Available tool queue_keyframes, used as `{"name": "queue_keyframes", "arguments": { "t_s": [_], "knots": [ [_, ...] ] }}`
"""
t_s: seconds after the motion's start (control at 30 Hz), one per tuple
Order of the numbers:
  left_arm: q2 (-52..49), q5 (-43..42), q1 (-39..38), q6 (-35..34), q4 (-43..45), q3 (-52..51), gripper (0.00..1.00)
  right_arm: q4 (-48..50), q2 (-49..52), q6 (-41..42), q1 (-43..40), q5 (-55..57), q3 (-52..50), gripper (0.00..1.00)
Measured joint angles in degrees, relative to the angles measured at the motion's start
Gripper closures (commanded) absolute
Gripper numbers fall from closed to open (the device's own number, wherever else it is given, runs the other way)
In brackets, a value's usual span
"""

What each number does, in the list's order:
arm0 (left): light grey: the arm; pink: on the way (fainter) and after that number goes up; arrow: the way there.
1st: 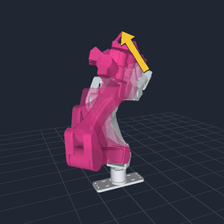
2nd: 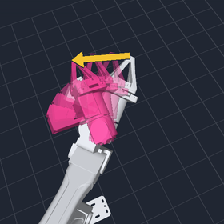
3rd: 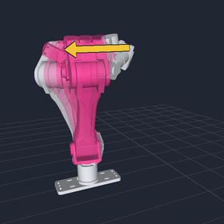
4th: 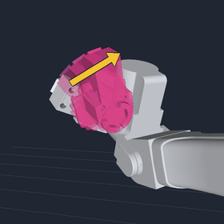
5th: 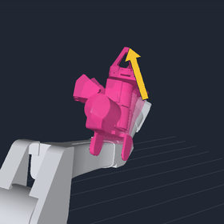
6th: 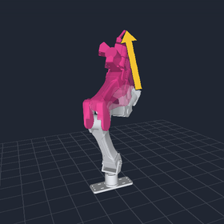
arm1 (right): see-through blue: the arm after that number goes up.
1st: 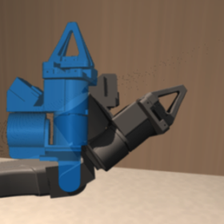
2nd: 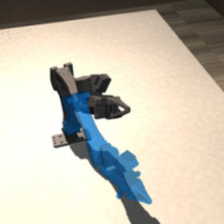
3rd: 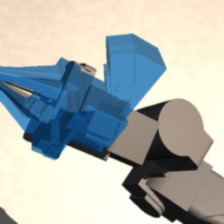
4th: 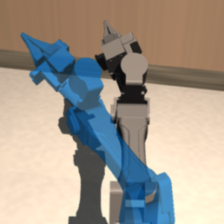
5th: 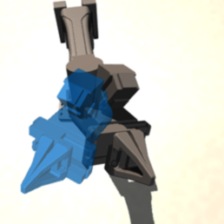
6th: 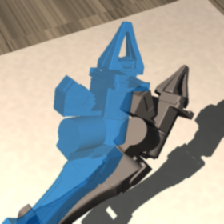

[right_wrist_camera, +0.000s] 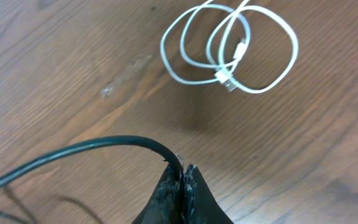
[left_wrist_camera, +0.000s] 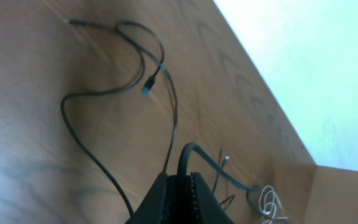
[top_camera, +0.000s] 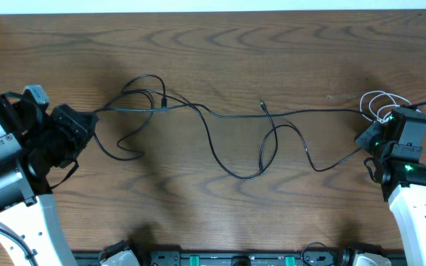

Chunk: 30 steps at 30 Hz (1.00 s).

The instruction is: Untangle cables

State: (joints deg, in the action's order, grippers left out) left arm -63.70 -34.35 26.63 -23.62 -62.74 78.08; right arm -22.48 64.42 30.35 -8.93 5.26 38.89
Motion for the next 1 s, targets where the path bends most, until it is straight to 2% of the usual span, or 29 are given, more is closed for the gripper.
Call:
{"name": "queue_keyframes", "arguments": {
  "t_s": [0.27, 0.47, 0.73, 0.93, 1.0],
  "knots": [
    [-1.55, 0.48, -2.23, 1.68, -1.40, -1.16, 0.93, -0.35, 0.00, 0.00, 0.00, -12.07, 0.00, 0.94],
    [-4.59, 0.90, -8.87, 2.71, -1.20, -1.86, 0.92, -2.58, 0.11, 0.02, 0.00, -21.49, 0.00, 0.91],
    [-10.05, 1.31, -18.91, 4.52, 1.33, -1.88, 0.92, -3.41, 5.38, -0.46, 2.16, -30.71, 0.00, 0.82],
    [-15.67, 1.33, -26.77, 6.97, 3.89, -1.88, 0.93, 3.34, 13.27, -2.23, 6.86, -36.61, -0.02, 0.76],
    [-17.31, 1.31, -28.63, 7.34, 4.46, -1.88, 0.93, 5.31, 15.32, -2.60, 8.26, -38.10, -0.02, 0.71]
  ]
}}
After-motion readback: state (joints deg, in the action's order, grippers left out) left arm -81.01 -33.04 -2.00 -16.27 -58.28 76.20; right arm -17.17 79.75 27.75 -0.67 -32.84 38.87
